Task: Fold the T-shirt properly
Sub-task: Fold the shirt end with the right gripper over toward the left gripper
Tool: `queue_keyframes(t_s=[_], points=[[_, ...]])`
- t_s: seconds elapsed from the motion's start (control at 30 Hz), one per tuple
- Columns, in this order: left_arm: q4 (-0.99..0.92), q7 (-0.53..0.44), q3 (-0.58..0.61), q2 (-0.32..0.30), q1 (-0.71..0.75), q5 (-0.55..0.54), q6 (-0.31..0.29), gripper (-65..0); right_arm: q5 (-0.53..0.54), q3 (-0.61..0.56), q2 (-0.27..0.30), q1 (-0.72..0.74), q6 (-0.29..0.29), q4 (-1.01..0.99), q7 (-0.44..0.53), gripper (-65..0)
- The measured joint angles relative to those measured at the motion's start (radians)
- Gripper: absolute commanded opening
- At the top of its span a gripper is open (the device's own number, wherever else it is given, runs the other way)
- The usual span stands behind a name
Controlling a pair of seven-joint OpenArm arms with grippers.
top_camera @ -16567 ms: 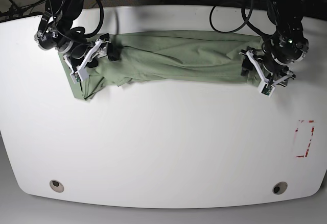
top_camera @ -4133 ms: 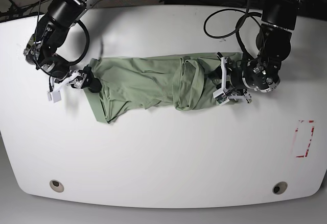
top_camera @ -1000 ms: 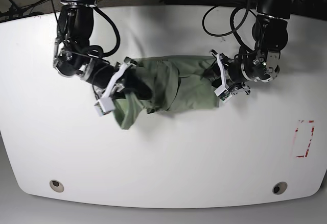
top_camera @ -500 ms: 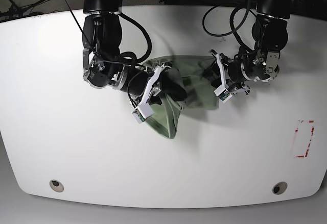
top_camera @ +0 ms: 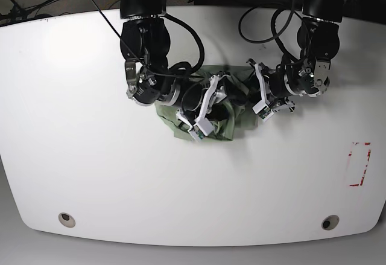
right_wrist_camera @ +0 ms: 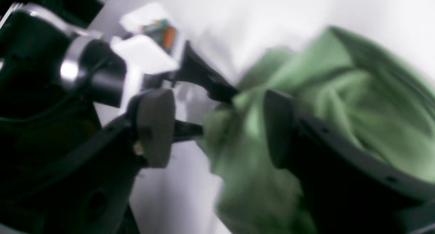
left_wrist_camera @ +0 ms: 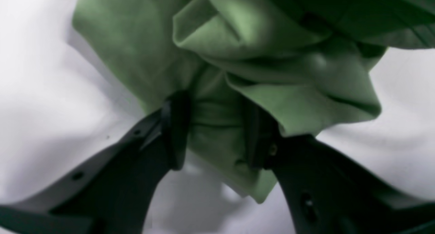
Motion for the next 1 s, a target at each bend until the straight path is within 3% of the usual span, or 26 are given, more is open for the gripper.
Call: queue_keyframes(t_s=[0.2, 0.37, 0.53, 0.67, 0.77, 0.83, 1.0], points=[[0.04, 0.035, -0.041, 0.014, 0.014, 0.013, 0.0, -40.7, 0.008, 0.043, 0.01, -0.048, 0.003, 0.164, 0.01, -26.3], [0.112, 0.078, -0.116, 0.05, 0.028, 0.043, 0.0, -40.7, -0.015, 0.03, 0.126, -0.076, -0.002, 0.184, -0.008, -26.3], [0.174, 0.072, -0.147, 0.05, 0.024, 0.042, 0.0, -40.7, 0.0, -0.143, 0.195, -0.086, 0.01, 0.186, -0.009, -26.5], [0.202, 0.072, -0.188, 0.05, 0.059, 0.044, 0.0, -40.7, 0.002, -0.237, 0.245, -0.075, 0.003, 0.188, 0.066, -26.5], [0.201, 0.08, -0.199, 0.047, 0.064, 0.048, 0.0, -40.7, -0.087, -0.265, 0.267, -0.062, -0.003, 0.187, 0.076, -26.5], [0.188, 0.071, -0.197, 0.038, 0.058, 0.046, 0.0, -40.7, -0.161, -0.289, 0.266, -0.055, -0.035, 0.186, 0.086, -26.5], [0.115, 0.066, -0.162, 0.029, 0.059, 0.05, 0.001, -40.7, -0.323, -0.365, 0.252, -0.062, -0.032, 0.182, 0.121, -26.5]])
